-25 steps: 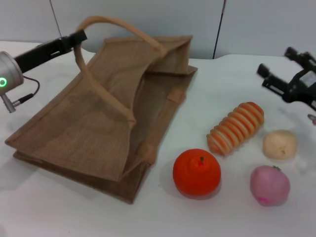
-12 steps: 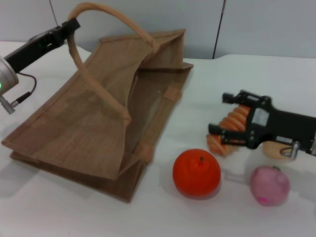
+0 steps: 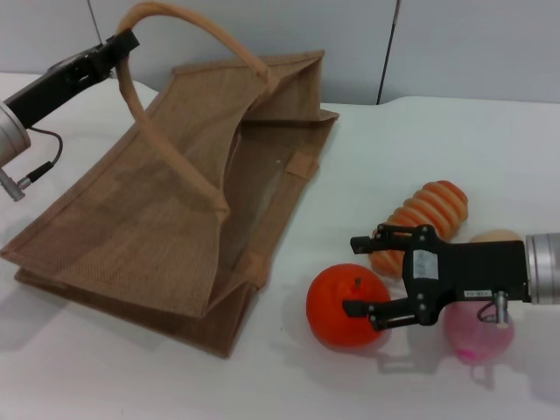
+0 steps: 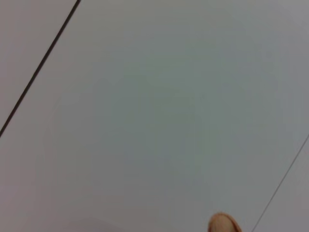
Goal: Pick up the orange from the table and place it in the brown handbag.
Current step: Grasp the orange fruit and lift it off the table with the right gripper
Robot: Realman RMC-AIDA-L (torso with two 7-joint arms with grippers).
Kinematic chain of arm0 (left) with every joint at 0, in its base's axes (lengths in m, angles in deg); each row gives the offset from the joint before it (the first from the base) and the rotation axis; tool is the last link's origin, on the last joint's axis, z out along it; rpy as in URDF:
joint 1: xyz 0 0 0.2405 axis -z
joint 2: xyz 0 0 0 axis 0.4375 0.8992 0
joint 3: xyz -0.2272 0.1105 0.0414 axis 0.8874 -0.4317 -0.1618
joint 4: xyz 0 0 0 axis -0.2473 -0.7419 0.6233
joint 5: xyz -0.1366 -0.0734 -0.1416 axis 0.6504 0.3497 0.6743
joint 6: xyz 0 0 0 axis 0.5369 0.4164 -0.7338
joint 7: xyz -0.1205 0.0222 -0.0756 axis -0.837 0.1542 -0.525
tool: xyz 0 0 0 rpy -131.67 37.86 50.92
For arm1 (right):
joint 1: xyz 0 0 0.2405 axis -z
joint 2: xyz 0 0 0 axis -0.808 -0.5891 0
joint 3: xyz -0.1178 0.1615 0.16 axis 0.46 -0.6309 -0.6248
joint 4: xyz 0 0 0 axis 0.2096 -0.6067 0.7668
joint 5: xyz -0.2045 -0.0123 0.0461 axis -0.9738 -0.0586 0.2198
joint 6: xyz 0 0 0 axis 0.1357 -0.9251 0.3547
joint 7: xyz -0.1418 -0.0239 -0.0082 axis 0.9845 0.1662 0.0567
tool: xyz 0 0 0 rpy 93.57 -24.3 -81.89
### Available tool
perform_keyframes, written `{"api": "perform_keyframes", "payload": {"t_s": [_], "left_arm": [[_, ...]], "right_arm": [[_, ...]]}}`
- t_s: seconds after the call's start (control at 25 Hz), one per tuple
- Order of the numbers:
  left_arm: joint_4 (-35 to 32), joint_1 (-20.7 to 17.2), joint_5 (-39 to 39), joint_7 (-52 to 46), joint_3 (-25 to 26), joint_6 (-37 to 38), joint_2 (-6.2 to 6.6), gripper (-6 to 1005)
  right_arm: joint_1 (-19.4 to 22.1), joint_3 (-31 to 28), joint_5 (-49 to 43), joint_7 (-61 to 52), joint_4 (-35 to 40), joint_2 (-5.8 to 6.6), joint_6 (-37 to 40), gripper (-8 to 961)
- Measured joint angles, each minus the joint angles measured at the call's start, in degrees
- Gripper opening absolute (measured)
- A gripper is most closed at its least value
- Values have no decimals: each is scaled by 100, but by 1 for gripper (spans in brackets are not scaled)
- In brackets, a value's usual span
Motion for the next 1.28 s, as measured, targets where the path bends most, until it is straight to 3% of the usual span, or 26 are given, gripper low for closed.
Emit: {"api": "perform_keyframes", "payload": {"t_s": [0.2,0.48,0.72,0.92,1.28], "left_arm": [[8,6,4,2,0,5,0,130],[43,28,16,2,0,28,0,130],[159,38,65,3,0,15,65,131],[160,39,71,2,0,23,70,131],[193,41,71,2,0,20,70,131]], "right_arm": [[-64,120,-60,-40,-51,-22,-119,877],[-207,400,-69,-274,-326,-24,-883,877],[-247,490,-73,-339,-378,-30,-963,877],[-247,491,-65,-338,-375,-25,-970,726],[-237,484,-62,-282,-367,-23,-969,557]]}}
